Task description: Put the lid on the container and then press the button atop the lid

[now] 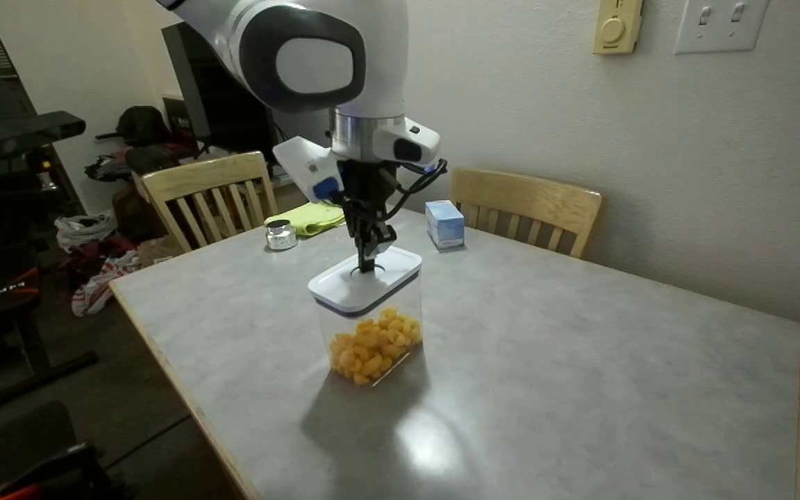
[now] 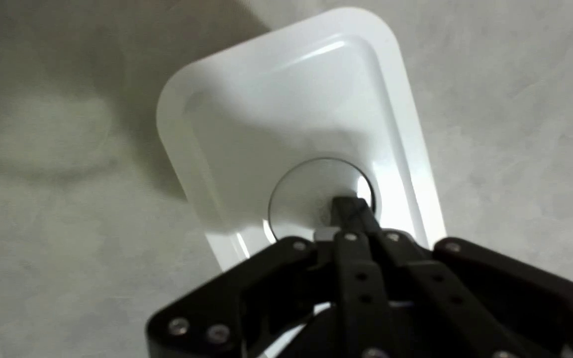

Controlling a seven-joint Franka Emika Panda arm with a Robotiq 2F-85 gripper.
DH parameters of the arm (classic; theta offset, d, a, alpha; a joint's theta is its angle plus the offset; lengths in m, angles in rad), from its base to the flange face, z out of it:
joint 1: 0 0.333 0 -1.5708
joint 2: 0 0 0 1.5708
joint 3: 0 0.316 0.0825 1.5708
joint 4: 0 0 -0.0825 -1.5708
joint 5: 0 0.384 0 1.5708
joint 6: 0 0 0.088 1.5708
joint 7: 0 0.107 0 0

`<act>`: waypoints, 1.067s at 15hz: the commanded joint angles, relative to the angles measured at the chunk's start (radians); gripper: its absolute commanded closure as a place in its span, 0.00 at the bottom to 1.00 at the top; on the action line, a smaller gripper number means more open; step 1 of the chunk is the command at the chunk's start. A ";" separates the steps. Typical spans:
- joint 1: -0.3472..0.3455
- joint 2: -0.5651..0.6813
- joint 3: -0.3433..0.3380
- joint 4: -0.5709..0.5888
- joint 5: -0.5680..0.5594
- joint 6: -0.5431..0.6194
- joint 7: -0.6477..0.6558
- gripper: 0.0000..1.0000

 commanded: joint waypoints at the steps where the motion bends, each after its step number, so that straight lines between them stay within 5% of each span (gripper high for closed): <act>1: 0.000 -0.024 0.006 -0.042 -0.016 0.030 -0.031 1.00; 16: 0.005 -0.071 0.010 -0.037 -0.038 0.056 -0.033 1.00</act>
